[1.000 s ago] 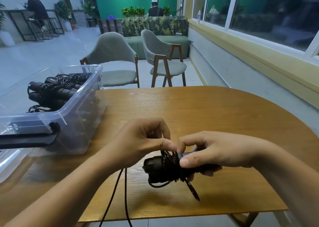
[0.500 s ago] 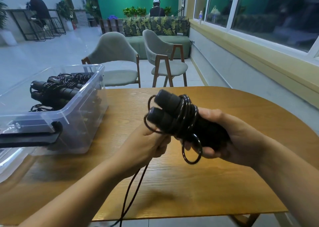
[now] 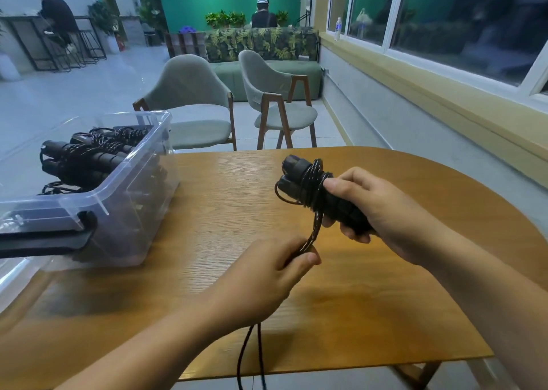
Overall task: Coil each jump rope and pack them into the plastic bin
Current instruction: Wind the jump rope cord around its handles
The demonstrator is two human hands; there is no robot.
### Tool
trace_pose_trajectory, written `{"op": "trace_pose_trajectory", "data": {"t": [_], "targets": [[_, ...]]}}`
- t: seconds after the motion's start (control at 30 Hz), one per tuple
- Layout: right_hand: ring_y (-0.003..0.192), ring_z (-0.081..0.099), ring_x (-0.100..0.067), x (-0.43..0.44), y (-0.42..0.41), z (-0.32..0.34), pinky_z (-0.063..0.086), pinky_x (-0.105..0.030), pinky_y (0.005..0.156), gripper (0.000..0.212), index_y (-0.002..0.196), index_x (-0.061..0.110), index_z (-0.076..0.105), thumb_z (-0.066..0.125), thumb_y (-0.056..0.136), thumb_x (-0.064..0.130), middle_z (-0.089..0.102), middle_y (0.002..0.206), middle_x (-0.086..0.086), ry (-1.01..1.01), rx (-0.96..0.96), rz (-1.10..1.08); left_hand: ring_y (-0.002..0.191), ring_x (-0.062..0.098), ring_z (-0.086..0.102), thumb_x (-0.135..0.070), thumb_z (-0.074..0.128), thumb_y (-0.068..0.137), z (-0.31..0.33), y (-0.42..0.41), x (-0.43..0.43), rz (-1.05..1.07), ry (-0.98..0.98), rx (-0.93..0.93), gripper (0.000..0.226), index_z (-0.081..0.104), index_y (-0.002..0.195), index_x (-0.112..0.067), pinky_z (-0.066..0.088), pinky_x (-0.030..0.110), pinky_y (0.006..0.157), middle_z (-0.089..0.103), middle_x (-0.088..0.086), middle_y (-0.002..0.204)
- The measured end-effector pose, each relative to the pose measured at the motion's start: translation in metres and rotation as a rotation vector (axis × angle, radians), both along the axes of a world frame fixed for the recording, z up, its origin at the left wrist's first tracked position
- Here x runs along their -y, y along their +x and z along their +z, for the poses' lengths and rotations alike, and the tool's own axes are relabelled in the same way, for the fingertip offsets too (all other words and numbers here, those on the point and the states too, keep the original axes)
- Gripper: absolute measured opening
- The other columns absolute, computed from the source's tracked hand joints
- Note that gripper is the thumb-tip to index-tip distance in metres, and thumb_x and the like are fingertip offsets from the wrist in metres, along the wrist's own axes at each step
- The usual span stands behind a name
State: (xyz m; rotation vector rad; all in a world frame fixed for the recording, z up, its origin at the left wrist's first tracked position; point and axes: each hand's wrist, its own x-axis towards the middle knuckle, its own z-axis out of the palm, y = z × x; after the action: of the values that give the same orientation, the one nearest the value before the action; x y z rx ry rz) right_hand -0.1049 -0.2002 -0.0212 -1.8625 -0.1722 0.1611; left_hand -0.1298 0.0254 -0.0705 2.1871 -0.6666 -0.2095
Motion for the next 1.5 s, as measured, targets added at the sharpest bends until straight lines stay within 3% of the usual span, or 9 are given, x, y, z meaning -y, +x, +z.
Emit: {"op": "trace_pose_trajectory", "data": {"t": [0.5, 0.6, 0.67, 0.83, 1.0, 1.13, 1.27, 1.4, 1.5], "targets": [[0.072, 0.068, -0.019, -0.021, -0.008, -0.024, 0.058, -0.048, 0.069, 0.028, 0.106, 0.041, 0.050, 0.047, 0.101, 0.068, 0.075, 0.088, -0.001, -0.631, 0.137, 0.147, 0.067, 0.008, 0.062, -0.049, 0.072, 0.092, 0.025, 0.010, -0.024, 0.089, 0.088, 0.297, 0.015, 0.072, 0.090, -0.034, 0.044, 0.022, 0.054, 0.068, -0.011, 0.073], [0.069, 0.065, -0.004, -0.026, -0.012, -0.026, 0.053, -0.035, 0.065, 0.030, 0.105, 0.040, 0.053, 0.043, 0.104, 0.068, 0.076, 0.092, 0.006, -0.639, 0.122, 0.227, 0.077, -0.002, 0.070, -0.042, 0.079, 0.087, 0.029, 0.014, -0.032, 0.056, 0.042, 0.280, 0.014, 0.074, 0.090, -0.030, 0.051, 0.015, 0.062, 0.074, -0.018, 0.080], [0.069, 0.064, 0.001, -0.028, -0.014, -0.025, 0.048, -0.028, 0.065, 0.030, 0.105, 0.038, 0.055, 0.041, 0.106, 0.064, 0.077, 0.093, 0.006, -0.597, 0.093, 0.280, 0.077, -0.001, 0.073, -0.039, 0.082, 0.085, 0.030, 0.017, -0.038, 0.030, -0.011, 0.253, 0.017, 0.074, 0.088, -0.024, 0.055, 0.015, 0.064, 0.076, -0.016, 0.079], [0.068, 0.064, -0.017, -0.029, -0.019, -0.018, 0.053, -0.040, 0.067, 0.039, 0.107, 0.027, 0.058, 0.040, 0.109, 0.062, 0.076, 0.097, -0.007, -0.393, -0.029, 0.411, 0.072, 0.018, 0.069, -0.048, 0.083, 0.079, 0.034, 0.026, -0.046, 0.023, -0.054, 0.297, 0.026, 0.070, 0.082, -0.025, 0.058, 0.042, 0.059, 0.070, -0.006, 0.075], [0.068, 0.062, -0.024, -0.027, -0.022, -0.010, 0.045, -0.033, 0.060, 0.048, 0.106, 0.021, 0.058, 0.035, 0.108, 0.063, 0.077, 0.097, -0.013, -0.209, -0.100, 0.479, 0.070, 0.024, 0.070, -0.042, 0.081, 0.081, 0.039, 0.029, -0.048, 0.010, -0.144, 0.195, 0.024, 0.071, 0.084, -0.021, 0.059, 0.050, 0.059, 0.070, 0.003, 0.076], [0.071, 0.060, -0.028, -0.022, -0.022, -0.005, 0.041, -0.029, 0.057, 0.060, 0.127, 0.013, 0.054, 0.046, 0.102, 0.067, 0.076, 0.102, -0.019, -0.151, -0.188, 0.567, 0.071, 0.043, 0.060, -0.043, 0.081, 0.087, 0.041, 0.033, -0.052, -0.036, -0.256, 0.069, 0.027, 0.072, 0.084, -0.018, 0.050, 0.046, 0.059, 0.065, 0.020, 0.078], [0.069, 0.058, -0.028, -0.018, -0.022, -0.003, 0.037, -0.030, 0.053, 0.059, 0.116, 0.008, 0.051, 0.058, 0.101, 0.065, 0.075, 0.101, -0.023, 0.005, -0.235, 0.660, 0.073, 0.020, 0.060, -0.033, 0.073, 0.094, 0.038, 0.039, -0.055, -0.081, -0.327, -0.085, 0.018, 0.072, 0.084, -0.017, 0.047, 0.029, 0.069, 0.067, 0.007, 0.081], [0.064, 0.056, -0.026, -0.015, -0.021, 0.000, 0.031, -0.034, 0.051, 0.047, 0.115, 0.023, 0.061, 0.055, 0.101, 0.067, 0.072, 0.102, -0.025, 0.223, -0.227, 0.676, 0.077, 0.018, 0.064, -0.036, 0.072, 0.087, 0.027, 0.037, -0.054, -0.091, -0.369, -0.102, 0.010, 0.073, 0.080, -0.029, 0.051, 0.035, 0.075, 0.069, -0.001, 0.080], [0.062, 0.054, -0.024, -0.013, -0.020, 0.000, 0.027, -0.038, 0.057, 0.060, 0.127, 0.016, 0.062, 0.043, 0.102, 0.067, 0.069, 0.102, -0.028, 0.330, -0.210, 0.552, 0.064, 0.010, 0.054, -0.041, 0.063, 0.083, 0.018, 0.034, -0.048, -0.016, -0.355, -0.074, 0.011, 0.070, 0.076, -0.036, 0.046, 0.030, 0.063, 0.061, -0.004, 0.068]]}}
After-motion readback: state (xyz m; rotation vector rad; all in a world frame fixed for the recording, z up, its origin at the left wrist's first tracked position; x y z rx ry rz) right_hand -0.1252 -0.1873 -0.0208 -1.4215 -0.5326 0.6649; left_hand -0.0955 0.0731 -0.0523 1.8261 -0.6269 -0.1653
